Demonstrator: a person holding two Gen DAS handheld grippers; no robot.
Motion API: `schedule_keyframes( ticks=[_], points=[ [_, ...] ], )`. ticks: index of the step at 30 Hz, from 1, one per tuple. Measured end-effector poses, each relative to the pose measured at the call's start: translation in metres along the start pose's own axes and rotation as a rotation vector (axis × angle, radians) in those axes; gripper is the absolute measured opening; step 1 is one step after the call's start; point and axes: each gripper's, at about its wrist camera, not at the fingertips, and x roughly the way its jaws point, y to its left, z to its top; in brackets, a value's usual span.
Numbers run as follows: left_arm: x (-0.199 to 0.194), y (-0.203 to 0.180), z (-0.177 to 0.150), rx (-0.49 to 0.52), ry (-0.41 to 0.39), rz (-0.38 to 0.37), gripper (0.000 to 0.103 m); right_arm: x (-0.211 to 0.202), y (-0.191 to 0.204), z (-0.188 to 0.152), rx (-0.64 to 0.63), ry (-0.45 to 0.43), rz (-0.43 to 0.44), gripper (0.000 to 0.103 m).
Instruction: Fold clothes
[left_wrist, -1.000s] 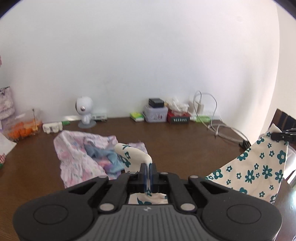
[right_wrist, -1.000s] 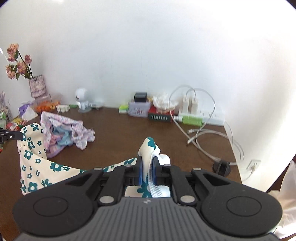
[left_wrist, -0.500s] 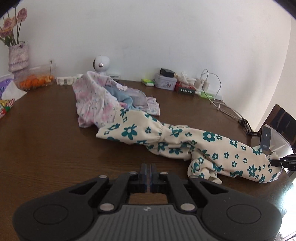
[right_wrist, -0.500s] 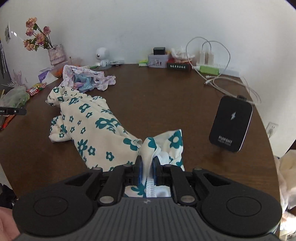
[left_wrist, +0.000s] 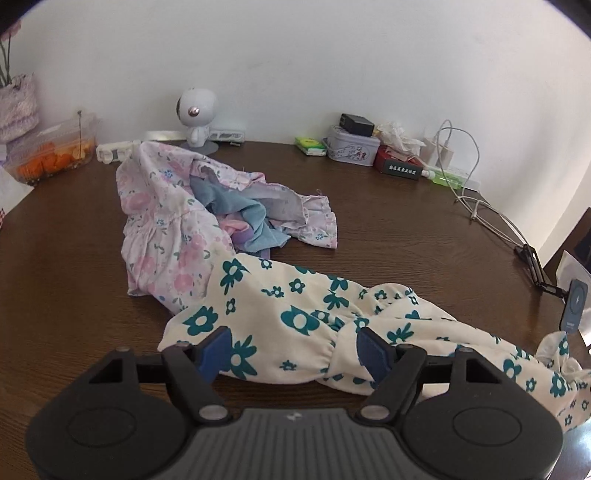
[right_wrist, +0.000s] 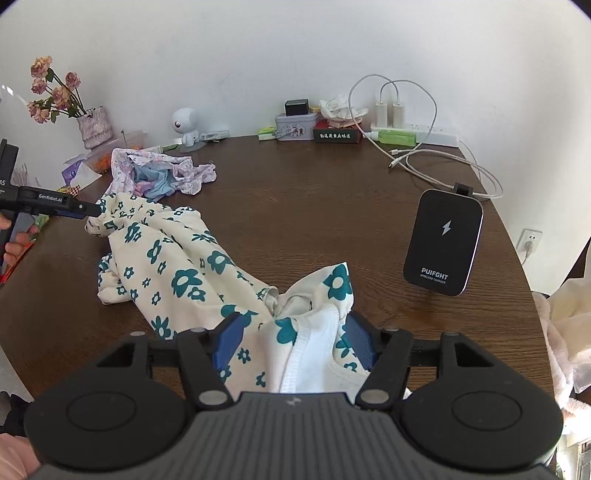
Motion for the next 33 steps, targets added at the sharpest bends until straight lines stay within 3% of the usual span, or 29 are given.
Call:
schedule_keyframes(
  ticks=[2,4,6,7,9,10,17,24,29,33],
  points=[
    [0.013,0.001,0.006,-0.034,0.027,0.012,0.071,0.009,0.001,0.003,0.019,0.032,0.010,0.062],
    [0.023,-0.001,0.009,-0.040,0.056,0.032,0.065,0.016,0.003,0.006,0.027,0.072,0.023,0.052],
    [0.030,-0.004,0.009,-0.033,0.077,0.035,0.037,0.020,0.006,0.004,0.016,0.109,0.034,0.033],
    [0.032,-0.004,0.008,-0.034,0.084,0.027,0.034,0.021,0.008,0.003,0.007,0.122,0.041,0.027],
    [0.034,-0.005,0.006,-0.035,0.086,0.012,0.008,0.018,0.013,-0.001,-0.033,0.135,0.046,0.021],
    [0.034,-0.006,0.005,-0.025,0.080,0.008,0.004,0.017,0.015,-0.002,-0.056,0.141,0.046,0.017],
    [0.006,-0.008,-0.013,0.026,0.007,0.003,0.002,0.000,0.032,-0.012,-0.204,0.152,0.027,0.008],
    [-0.066,-0.008,-0.018,0.055,-0.138,-0.028,0.002,-0.035,0.040,0.003,-0.267,0.080,0.011,0.008],
    [-0.064,-0.012,0.016,0.036,-0.163,-0.018,0.002,-0.015,0.035,0.038,-0.279,0.042,-0.040,0.008],
    [-0.041,-0.013,0.069,-0.021,-0.195,-0.010,0.002,0.013,0.032,0.088,-0.313,-0.022,-0.118,0.008]
  ],
)
